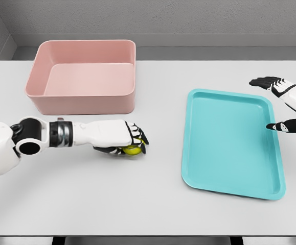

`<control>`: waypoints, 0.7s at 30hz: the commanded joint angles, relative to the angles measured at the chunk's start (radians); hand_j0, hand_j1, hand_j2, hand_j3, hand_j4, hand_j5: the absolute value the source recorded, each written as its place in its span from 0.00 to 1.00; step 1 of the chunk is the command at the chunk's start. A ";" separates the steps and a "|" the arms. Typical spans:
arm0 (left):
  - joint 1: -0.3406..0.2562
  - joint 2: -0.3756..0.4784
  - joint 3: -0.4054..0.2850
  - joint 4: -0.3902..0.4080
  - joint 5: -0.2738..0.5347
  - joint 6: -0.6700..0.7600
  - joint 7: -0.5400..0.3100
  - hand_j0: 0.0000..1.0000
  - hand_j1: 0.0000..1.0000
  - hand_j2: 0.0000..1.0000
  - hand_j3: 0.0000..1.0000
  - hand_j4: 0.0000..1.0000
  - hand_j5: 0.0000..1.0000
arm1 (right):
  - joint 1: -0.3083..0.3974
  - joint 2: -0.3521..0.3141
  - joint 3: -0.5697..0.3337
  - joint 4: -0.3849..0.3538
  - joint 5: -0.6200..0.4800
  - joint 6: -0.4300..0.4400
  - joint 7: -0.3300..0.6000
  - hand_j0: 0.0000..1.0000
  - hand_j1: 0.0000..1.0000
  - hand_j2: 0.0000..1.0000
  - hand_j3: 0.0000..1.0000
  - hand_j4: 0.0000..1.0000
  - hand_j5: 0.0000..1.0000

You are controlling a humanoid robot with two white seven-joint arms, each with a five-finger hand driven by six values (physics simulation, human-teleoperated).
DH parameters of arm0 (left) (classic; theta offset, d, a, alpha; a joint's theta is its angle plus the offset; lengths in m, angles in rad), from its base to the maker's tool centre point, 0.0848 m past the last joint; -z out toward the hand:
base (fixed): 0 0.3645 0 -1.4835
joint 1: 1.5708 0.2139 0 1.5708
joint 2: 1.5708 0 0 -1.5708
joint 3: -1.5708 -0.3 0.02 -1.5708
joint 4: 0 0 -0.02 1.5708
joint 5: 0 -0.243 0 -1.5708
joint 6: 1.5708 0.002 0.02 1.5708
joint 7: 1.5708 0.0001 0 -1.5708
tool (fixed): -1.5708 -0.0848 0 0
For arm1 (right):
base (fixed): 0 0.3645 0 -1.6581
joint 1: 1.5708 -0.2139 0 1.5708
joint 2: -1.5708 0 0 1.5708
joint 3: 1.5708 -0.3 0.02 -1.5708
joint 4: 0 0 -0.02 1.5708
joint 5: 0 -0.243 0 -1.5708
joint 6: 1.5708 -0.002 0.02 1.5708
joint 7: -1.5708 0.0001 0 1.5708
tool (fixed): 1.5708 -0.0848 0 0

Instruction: Put the tennis from the blue tray into the pink basket with both arms

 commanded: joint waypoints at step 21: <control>-0.087 0.122 0.130 -0.023 0.095 0.001 0.001 0.62 0.62 0.62 0.62 0.62 0.62 | 0.003 -0.002 0.000 0.006 -0.008 0.003 -0.001 1.00 1.00 1.00 1.00 1.00 1.00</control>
